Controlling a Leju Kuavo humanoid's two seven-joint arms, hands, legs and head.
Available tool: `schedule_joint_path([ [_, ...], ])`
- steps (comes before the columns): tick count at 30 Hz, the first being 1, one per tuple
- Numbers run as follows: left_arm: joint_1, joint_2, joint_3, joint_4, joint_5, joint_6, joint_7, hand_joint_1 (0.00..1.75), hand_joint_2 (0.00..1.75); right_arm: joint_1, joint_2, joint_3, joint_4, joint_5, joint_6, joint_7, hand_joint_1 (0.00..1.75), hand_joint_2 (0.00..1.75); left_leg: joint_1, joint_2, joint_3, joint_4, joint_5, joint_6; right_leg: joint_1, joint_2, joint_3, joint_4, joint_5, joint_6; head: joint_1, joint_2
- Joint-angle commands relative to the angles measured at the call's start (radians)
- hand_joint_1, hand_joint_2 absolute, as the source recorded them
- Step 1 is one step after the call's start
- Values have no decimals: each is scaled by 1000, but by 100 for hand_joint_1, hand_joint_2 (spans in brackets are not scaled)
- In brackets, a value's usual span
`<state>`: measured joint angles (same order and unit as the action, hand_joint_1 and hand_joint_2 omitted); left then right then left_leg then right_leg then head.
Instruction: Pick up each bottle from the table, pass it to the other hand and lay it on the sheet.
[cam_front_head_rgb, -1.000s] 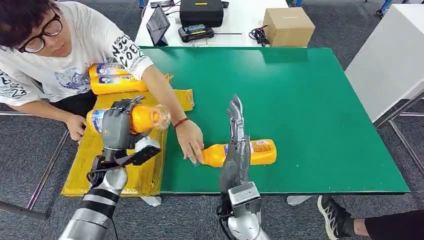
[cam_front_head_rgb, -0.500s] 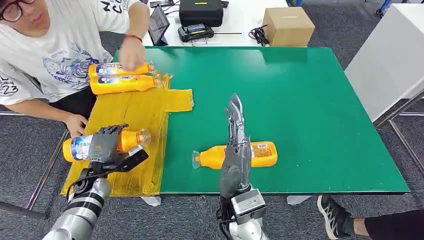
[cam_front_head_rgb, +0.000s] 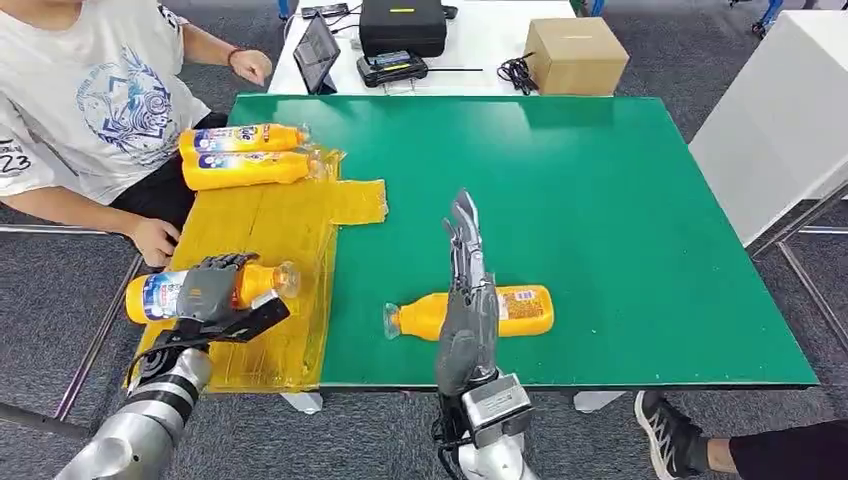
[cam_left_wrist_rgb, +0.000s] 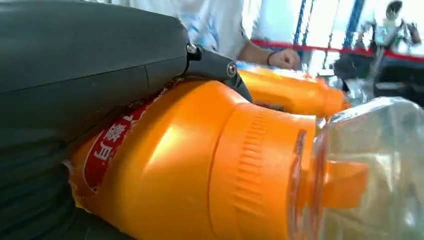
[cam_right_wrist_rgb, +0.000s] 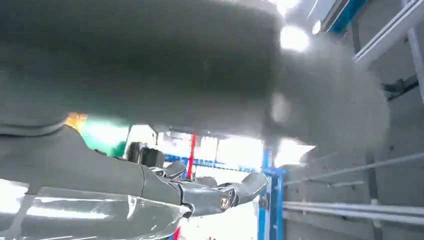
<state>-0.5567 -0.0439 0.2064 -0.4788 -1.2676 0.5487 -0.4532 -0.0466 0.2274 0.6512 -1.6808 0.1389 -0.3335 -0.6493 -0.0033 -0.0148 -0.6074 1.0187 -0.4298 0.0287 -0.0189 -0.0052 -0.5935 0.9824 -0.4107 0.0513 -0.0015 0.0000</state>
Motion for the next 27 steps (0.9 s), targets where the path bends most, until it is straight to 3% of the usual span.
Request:
schedule_joint_path([
  [1,1,65,-125,126,-58,-219,11,175,175,-25,-9,-10,67,-28,76,10,0,175,1,5,6,-2,-1,-2,1,4,4,-3,1,-3,0,0],
  [6,-11,111,-164,149,-47,-377,14,175,175,-28,-1,-12,89,-28,111,10,0,175,1,6,9,-3,0,-3,1,5,7,-3,1,-3,0,0],
  [11,-9,113,-165,148,-46,-378,13,175,175,-28,0,-12,91,-28,112,10,0,175,3,11,13,-5,0,-5,3,10,10,-4,3,-6,0,0],
  [14,-10,110,-166,147,-45,-378,13,175,175,-29,-1,-13,91,-28,112,9,0,175,0,5,19,-3,-2,-4,0,5,16,-2,0,-4,0,0],
  [21,-10,110,-166,147,-45,-378,13,175,175,-29,-1,-13,91,-28,112,9,0,175,1,5,20,-4,-2,-5,1,5,17,-2,1,-4,0,0],
  [26,-15,142,-260,156,-87,-406,32,175,175,-36,9,-16,120,-44,143,10,0,175,1,5,21,-3,-2,-5,1,6,17,-1,0,-4,0,0],
  [27,-15,140,-258,158,-81,-410,31,143,175,-37,9,-16,121,-44,144,9,0,175,1,7,20,-4,-2,-5,2,7,17,-2,1,-4,0,0],
])
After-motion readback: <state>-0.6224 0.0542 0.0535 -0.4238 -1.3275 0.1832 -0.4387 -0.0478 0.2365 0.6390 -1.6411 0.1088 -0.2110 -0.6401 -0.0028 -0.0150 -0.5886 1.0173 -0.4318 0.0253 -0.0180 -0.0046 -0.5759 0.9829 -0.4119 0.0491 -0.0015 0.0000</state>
